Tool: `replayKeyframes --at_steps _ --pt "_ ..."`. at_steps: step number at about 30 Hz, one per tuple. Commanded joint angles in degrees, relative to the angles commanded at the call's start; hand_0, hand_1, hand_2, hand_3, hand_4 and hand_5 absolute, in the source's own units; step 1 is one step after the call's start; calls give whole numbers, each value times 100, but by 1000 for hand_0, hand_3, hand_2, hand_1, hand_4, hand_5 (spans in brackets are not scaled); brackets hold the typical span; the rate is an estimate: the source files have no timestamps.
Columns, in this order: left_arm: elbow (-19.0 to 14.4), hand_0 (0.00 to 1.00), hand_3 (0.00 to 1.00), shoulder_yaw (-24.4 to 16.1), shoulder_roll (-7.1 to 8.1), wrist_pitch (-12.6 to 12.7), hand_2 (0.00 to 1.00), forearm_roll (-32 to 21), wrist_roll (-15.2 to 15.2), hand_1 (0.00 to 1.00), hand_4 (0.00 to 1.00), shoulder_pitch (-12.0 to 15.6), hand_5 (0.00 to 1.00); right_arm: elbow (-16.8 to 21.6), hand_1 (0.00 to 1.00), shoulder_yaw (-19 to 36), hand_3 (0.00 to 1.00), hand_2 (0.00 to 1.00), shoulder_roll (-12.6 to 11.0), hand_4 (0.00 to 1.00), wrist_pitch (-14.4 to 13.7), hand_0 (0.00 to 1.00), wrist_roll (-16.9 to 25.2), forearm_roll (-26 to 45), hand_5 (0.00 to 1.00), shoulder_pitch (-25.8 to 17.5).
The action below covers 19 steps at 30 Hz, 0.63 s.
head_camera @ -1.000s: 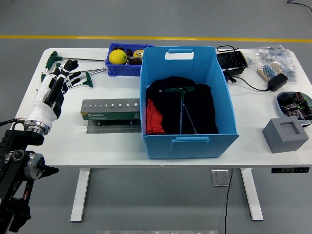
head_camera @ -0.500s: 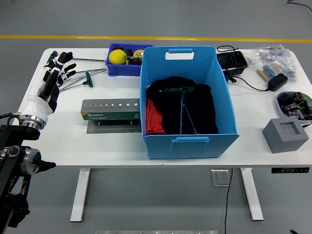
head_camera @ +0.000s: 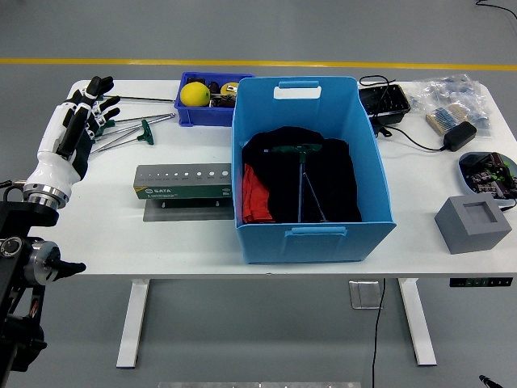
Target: Lift tool from toolbox,place it in box,lift tool from toolbox,place it in box
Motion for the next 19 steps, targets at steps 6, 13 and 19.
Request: replayKeyframes --at_steps 6,13,19 --pt "-39 817 818 -152 10 -92 925 24 -18 853 920 30 851 3 685 4 603 755 -3 790 -17 705 -19 -23 707 -17" --pt "-10 825 819 -115 57 -98 924 44 -21 856 919 23 852 8 683 109 601 751 11 789 -20 703 -70 -182 709 -82" --pt "28 825 819 -42 69 -102 924 71 -5 856 919 69 852 11 683 223 601 751 61 789 -82 703 -130 -322 709 -142"
